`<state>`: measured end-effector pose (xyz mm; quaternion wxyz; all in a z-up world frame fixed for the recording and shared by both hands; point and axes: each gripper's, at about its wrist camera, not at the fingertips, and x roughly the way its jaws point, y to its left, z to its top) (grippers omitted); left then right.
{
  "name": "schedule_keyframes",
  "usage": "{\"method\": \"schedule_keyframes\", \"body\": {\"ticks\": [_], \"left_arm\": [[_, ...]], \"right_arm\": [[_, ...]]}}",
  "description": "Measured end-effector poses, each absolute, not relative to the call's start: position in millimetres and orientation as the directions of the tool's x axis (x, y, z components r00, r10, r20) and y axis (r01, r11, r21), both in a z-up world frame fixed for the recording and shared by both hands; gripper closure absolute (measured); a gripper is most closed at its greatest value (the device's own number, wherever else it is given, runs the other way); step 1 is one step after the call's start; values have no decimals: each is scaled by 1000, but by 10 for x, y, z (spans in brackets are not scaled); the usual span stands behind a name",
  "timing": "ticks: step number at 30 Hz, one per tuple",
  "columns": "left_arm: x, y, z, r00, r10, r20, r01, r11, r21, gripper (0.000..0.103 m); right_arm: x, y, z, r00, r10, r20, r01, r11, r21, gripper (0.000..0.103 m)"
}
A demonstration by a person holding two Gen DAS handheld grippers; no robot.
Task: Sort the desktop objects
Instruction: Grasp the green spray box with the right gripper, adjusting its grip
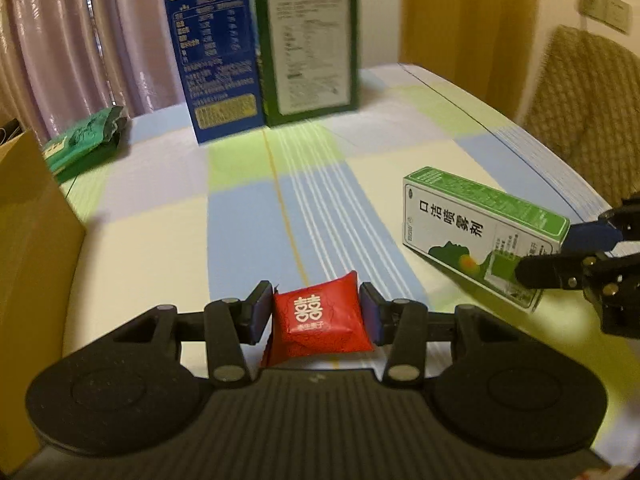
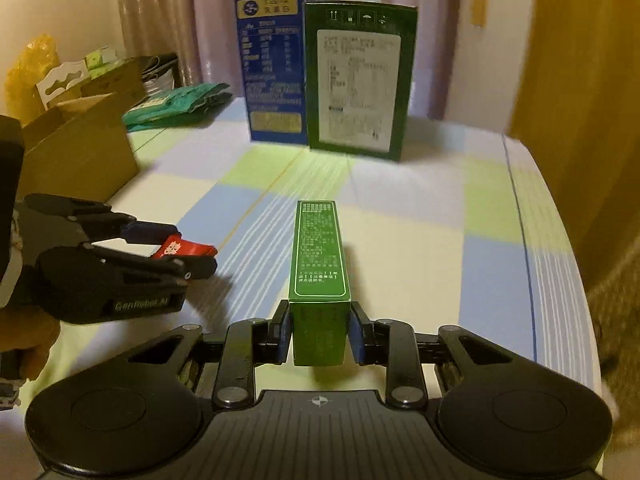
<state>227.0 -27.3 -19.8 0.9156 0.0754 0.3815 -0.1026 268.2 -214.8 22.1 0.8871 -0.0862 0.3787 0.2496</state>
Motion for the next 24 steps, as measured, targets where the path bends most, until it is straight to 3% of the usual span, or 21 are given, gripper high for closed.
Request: {"method": "schedule_keyframes", "body": {"ticks": [8, 14, 15, 18, 19, 24], "left_arm": [[1260, -278, -71, 659, -157, -735, 311, 947, 77, 61], [1027, -282, -166, 679, -116, -725, 311, 940, 141, 59], [1038, -269, -190, 675, -119, -728, 309, 942, 133, 55], [1082, -242, -225, 675, -120, -728, 297, 947, 119, 52], [1089, -246, -229, 680, -116, -724, 294, 948, 124, 52], [1109, -261, -259, 679, -117, -725, 291, 949, 119, 47]], "right_arm": [[1566, -2406, 254, 571, 413, -710, -389, 897, 209, 77], [1436, -2483, 125, 537, 425, -729, -330, 901, 282, 76], [1443, -2502, 112, 541, 420, -729, -314, 905, 288, 71], [1495, -2555, 119, 568, 386, -727, -268, 922, 279, 41], [1498, -2562, 146, 581, 376, -722, -264, 926, 269, 36], [1438, -2517, 209, 666, 256, -701, -286, 955, 77, 31]]}}
